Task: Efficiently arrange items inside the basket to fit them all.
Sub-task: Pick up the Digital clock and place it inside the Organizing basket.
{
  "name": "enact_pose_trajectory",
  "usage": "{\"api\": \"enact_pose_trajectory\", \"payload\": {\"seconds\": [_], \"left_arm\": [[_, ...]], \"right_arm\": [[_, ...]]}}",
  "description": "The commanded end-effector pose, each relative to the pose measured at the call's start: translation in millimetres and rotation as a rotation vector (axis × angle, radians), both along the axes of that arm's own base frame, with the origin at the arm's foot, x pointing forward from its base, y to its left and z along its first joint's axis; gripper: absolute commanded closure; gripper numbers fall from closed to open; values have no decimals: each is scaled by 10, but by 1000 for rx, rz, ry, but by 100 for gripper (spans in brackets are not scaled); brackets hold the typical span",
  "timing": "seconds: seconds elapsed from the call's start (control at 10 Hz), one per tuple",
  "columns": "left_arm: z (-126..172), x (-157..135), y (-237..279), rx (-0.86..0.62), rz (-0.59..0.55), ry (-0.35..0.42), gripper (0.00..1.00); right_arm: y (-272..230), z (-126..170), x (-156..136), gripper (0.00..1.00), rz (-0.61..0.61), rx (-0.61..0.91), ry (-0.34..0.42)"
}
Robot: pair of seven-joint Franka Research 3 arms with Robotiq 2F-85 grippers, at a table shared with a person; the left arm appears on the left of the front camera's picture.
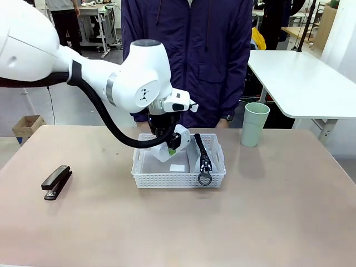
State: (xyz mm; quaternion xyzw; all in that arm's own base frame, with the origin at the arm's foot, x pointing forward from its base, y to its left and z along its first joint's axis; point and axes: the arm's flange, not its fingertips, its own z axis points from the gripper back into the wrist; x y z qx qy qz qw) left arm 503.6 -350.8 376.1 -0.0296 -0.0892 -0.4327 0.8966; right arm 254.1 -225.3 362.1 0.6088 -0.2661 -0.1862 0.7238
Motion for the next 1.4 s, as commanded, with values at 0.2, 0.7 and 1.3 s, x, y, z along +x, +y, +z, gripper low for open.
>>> {"api": "enact_pose_trajectory", "payload": {"seconds": [0.2, 0.7, 1.3], "left_arm": [[-383, -59, -19, 36, 6, 68, 49], [-535, -24, 11, 87, 32, 96, 49], [-547, 10, 57, 87, 32, 89, 0]], "right_arm": [[10, 15, 13, 0, -7, 1, -25], [10, 15, 13, 0, -7, 1, -25], [10, 15, 13, 0, -7, 1, -25]]}}
